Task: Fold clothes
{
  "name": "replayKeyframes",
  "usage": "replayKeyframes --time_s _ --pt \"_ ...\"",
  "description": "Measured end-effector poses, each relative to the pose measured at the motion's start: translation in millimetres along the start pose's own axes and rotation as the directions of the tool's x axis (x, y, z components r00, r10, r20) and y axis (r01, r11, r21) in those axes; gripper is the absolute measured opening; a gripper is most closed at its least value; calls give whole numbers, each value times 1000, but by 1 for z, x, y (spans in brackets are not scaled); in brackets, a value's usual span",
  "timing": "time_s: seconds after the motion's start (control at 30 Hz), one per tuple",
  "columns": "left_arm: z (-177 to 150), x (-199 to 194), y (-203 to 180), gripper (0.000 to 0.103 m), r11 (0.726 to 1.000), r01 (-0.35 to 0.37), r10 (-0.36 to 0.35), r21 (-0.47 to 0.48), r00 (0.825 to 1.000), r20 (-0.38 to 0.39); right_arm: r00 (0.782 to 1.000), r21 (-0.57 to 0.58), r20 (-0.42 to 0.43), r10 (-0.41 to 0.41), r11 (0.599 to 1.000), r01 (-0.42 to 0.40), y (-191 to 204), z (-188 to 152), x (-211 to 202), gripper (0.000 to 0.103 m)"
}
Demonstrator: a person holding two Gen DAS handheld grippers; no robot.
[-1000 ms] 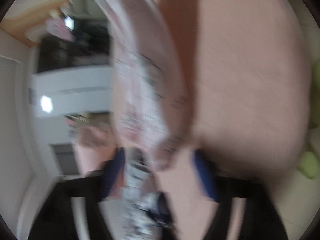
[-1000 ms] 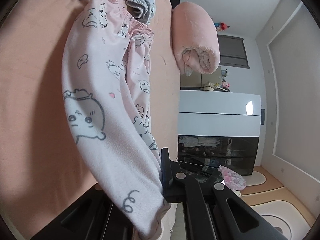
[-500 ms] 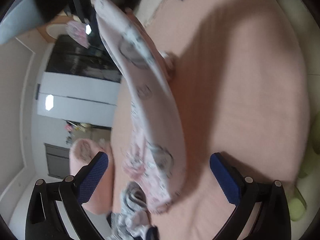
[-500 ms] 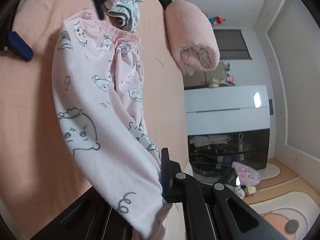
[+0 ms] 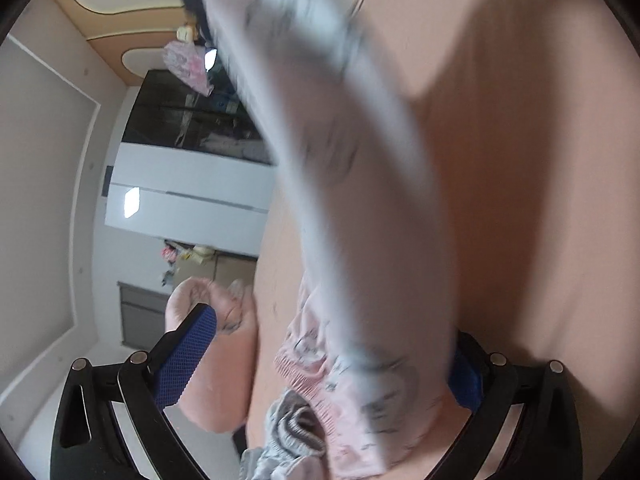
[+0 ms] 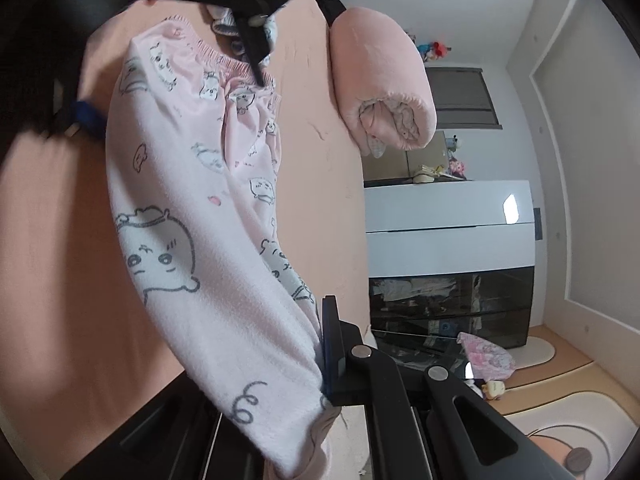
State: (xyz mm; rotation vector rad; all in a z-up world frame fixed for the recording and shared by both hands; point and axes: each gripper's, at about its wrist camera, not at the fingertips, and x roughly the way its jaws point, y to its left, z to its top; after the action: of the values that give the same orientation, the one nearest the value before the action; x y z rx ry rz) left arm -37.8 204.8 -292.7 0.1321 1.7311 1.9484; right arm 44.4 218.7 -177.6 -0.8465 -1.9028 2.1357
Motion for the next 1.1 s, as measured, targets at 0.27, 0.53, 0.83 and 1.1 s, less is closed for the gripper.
replayKeyframes --time_s 0.27,0.53,0.83,1.1 --pt "-40 15 -40 103 868 -326 316 374 944 90 999 -1 -26 -25 1000 25 4 -11 -5 2" --pt "-64 5 -52 88 839 -362 343 406 932 121 999 -41 -45 -27 999 25 22 -12 -5 2" --pt "-83 6 -55 5 916 55 19 397 984 -180 996 -205 -83 -18 979 0 74 -20 4 2" --pt "-100 -33 -58 4 910 106 -25 401 979 -203 994 -310 -108 19 949 -52 114 -27 3 2"
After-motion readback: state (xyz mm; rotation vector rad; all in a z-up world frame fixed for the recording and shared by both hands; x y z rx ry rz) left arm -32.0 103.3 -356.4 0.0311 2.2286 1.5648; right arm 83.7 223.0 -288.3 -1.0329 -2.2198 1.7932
